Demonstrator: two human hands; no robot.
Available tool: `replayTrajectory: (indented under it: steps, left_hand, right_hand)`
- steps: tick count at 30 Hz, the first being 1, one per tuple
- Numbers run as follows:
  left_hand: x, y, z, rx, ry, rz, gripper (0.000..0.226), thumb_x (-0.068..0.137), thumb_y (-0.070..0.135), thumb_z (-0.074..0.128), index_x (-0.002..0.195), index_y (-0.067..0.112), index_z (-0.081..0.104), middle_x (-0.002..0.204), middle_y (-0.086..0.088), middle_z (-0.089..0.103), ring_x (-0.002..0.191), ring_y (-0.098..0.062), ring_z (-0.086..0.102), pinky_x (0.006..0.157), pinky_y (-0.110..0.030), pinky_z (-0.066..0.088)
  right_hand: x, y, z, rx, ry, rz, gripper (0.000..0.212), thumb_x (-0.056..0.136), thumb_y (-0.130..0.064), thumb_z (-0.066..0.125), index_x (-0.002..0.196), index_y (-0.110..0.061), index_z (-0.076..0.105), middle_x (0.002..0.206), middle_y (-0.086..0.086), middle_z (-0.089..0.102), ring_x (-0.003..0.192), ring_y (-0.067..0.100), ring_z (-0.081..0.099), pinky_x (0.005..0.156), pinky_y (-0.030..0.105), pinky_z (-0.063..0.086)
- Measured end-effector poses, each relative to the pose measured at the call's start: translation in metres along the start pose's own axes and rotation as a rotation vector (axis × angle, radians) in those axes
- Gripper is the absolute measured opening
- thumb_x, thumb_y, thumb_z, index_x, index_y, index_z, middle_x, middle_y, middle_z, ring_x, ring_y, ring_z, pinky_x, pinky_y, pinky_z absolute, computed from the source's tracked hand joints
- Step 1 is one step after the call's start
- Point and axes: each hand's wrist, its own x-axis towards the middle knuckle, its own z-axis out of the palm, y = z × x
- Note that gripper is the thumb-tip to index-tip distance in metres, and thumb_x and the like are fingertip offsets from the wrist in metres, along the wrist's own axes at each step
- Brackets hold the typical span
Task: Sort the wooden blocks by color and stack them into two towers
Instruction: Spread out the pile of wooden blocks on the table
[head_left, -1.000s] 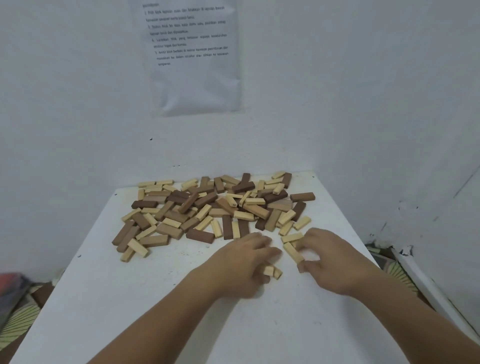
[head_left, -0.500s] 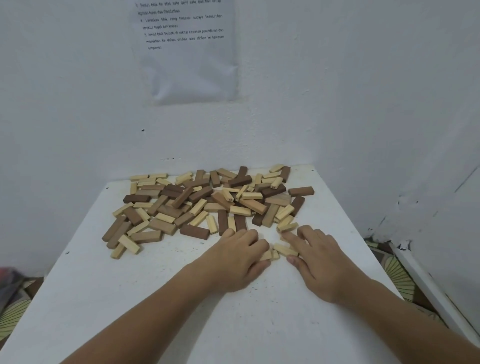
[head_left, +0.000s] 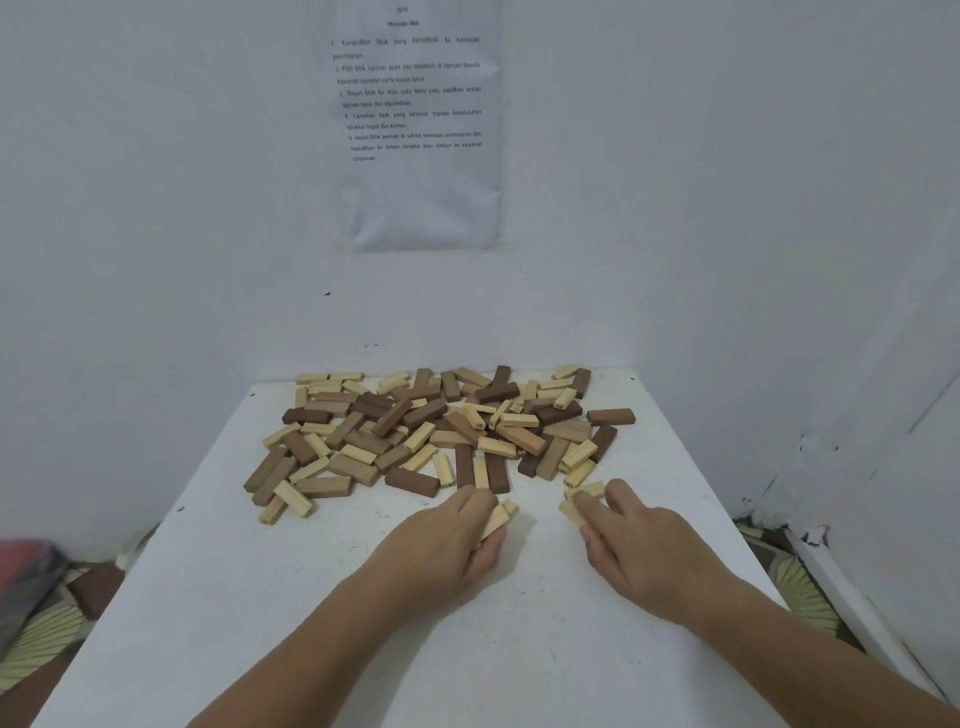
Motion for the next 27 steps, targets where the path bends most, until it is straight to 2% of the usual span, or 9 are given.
replayTrajectory:
  steps: [5, 9, 12, 15, 17, 19, 20, 23, 27]
  left_hand:
    - [-0.005, -0.04, -0.034, 0.016, 0.103, -0.09, 0.031, 0.104, 0.056, 0.031, 0.102, 0.028, 0.041, 0.087, 0.014, 0.039, 0.066, -0.01, 0.046, 0.057, -0.024, 0.033]
    - [0.022, -0.078, -0.063, 0.067, 0.168, -0.127, 0.028, 0.105, 0.05, 0.037, 0.101, 0.023, 0.044, 0.085, 0.012, 0.039, 0.069, -0.01, 0.043, 0.062, -0.033, 0.035]
    - [0.051, -0.112, -0.073, 0.079, 0.181, -0.184, 0.014, 0.107, 0.042, 0.046, 0.103, 0.029, 0.041, 0.086, 0.011, 0.039, 0.072, -0.015, 0.043, 0.063, -0.035, 0.033]
    - [0.077, -0.148, -0.062, 0.259, 0.189, -0.179, 0.025, 0.105, 0.05, 0.037, 0.1, 0.026, 0.041, 0.089, 0.006, 0.045, 0.077, -0.023, 0.053, 0.06, -0.035, 0.036]
    - [0.087, -0.166, -0.049, 0.302, 0.143, -0.173, 0.044, 0.101, 0.059, 0.03, 0.109, 0.021, 0.052, 0.095, 0.001, 0.056, 0.087, -0.027, 0.058, 0.068, -0.04, 0.046]
    - [0.087, -0.171, -0.04, 0.265, 0.133, -0.202, 0.056, 0.098, 0.066, 0.032, 0.122, 0.022, 0.057, 0.107, 0.001, 0.063, 0.097, -0.026, 0.057, 0.082, -0.044, 0.05]
    - [0.082, -0.169, -0.038, 0.216, 0.157, -0.22, 0.059, 0.098, 0.068, 0.036, 0.129, 0.023, 0.058, 0.113, 0.001, 0.063, 0.102, -0.026, 0.056, 0.088, -0.043, 0.049]
    - [0.048, -0.144, -0.038, 0.016, 0.268, -0.306, 0.05, 0.101, 0.061, 0.049, 0.14, 0.031, 0.053, 0.128, 0.011, 0.057, 0.12, -0.015, 0.049, 0.1, -0.036, 0.043]
    - [-0.007, -0.105, -0.029, 0.068, 0.411, -0.384, 0.037, 0.093, 0.042, 0.068, 0.127, 0.034, 0.057, 0.129, 0.017, 0.051, 0.117, -0.014, 0.046, 0.097, -0.033, 0.04]
  right_hand:
    - [0.05, -0.018, -0.014, 0.157, 0.2, 0.035, 0.044, 0.104, -0.047, 0.028, 0.129, -0.024, 0.057, 0.106, -0.003, 0.053, 0.058, 0.02, 0.053, 0.048, 0.034, 0.049]
    - [0.126, -0.041, -0.017, 0.211, 0.262, 0.028, 0.045, 0.103, -0.05, 0.024, 0.134, -0.031, 0.052, 0.1, -0.005, 0.05, 0.071, 0.021, 0.056, 0.06, 0.038, 0.05]
    - [0.18, -0.057, -0.002, 0.122, 0.236, -0.013, 0.048, 0.103, -0.05, 0.025, 0.135, -0.03, 0.053, 0.095, -0.002, 0.047, 0.063, 0.022, 0.053, 0.056, 0.036, 0.048]
    - [0.218, -0.068, 0.02, -0.071, 0.172, -0.028, 0.05, 0.104, -0.049, 0.024, 0.128, -0.023, 0.058, 0.104, 0.003, 0.052, 0.067, 0.028, 0.059, 0.055, 0.034, 0.046]
    - [0.23, -0.071, 0.034, -0.171, 0.102, -0.047, 0.052, 0.105, -0.053, 0.022, 0.131, -0.026, 0.058, 0.127, 0.002, 0.055, 0.091, 0.027, 0.064, 0.063, 0.034, 0.049]
    - [0.226, -0.072, 0.039, -0.164, 0.003, -0.025, 0.052, 0.104, -0.057, 0.026, 0.142, -0.031, 0.051, 0.151, 0.0, 0.044, 0.123, 0.026, 0.053, 0.087, 0.042, 0.05]
    - [0.219, -0.072, 0.038, -0.147, -0.009, 0.004, 0.052, 0.104, -0.058, 0.028, 0.146, -0.034, 0.047, 0.154, -0.002, 0.041, 0.129, 0.027, 0.047, 0.096, 0.046, 0.046]
    - [0.182, -0.074, 0.027, -0.054, 0.101, 0.143, 0.043, 0.102, -0.047, 0.038, 0.141, -0.035, 0.052, 0.135, -0.007, 0.052, 0.118, 0.024, 0.046, 0.096, 0.047, 0.042]
    - [0.136, -0.068, 0.032, 0.131, 0.214, 0.171, 0.025, 0.083, -0.011, 0.058, 0.101, -0.025, 0.068, 0.099, -0.012, 0.06, 0.092, 0.018, 0.051, 0.081, 0.039, 0.051]
